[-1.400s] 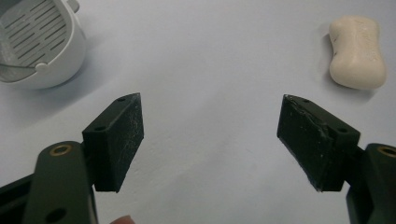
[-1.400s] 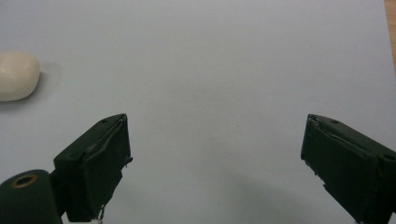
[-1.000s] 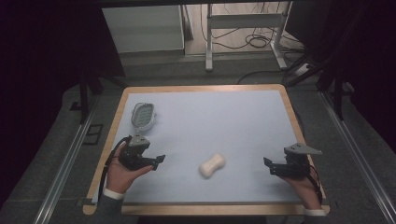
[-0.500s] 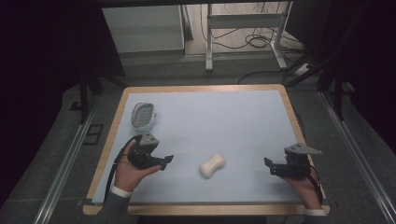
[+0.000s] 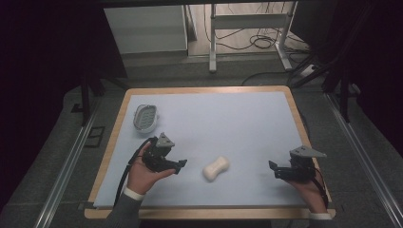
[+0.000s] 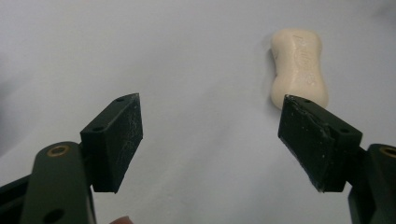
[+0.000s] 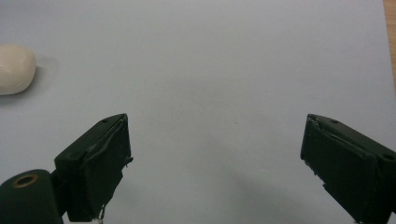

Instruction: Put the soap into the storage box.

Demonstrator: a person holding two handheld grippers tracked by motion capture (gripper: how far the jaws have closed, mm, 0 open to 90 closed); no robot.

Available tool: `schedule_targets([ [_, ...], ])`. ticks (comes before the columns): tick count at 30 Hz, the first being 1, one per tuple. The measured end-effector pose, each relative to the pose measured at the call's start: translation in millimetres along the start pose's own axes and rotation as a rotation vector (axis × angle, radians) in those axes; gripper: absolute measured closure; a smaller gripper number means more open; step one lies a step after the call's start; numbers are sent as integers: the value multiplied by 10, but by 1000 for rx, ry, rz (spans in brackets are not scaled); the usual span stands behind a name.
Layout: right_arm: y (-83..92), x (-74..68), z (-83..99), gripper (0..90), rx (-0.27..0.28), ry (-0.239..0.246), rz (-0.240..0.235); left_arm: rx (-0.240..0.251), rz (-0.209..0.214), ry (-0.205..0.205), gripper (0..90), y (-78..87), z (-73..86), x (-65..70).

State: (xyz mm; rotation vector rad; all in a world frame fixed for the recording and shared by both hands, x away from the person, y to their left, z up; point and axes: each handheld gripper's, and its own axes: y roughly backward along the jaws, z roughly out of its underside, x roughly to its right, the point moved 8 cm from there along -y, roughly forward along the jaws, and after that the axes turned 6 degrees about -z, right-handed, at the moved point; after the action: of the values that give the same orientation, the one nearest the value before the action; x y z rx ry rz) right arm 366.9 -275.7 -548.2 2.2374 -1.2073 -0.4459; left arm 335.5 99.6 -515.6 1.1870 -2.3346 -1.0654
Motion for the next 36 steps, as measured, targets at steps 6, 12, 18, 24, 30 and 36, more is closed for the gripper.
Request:
schedule_targets([
  [6, -1, 6, 5, 83, -2, 1, 4, -26, 27, -37, 222, -122, -58, 179],
  [12, -17, 3, 18, 83, -10, 6, 6, -50, 55, -58, 223, -250, -100, 333],
  [18, -9, 14, 20, 83, -9, 2, 9, -65, 81, -75, 225, -323, -121, 455],
  [24, -10, 9, 15, 83, -6, 5, 7, -81, 98, -87, 232, -406, -168, 564],
  [30, -8, 20, 21, 84, -8, 2, 10, -101, 112, -97, 235, -504, -226, 682],
  [36, -4, 26, 21, 83, -5, 1, 10, -126, 127, -109, 258, -593, -279, 786],
])
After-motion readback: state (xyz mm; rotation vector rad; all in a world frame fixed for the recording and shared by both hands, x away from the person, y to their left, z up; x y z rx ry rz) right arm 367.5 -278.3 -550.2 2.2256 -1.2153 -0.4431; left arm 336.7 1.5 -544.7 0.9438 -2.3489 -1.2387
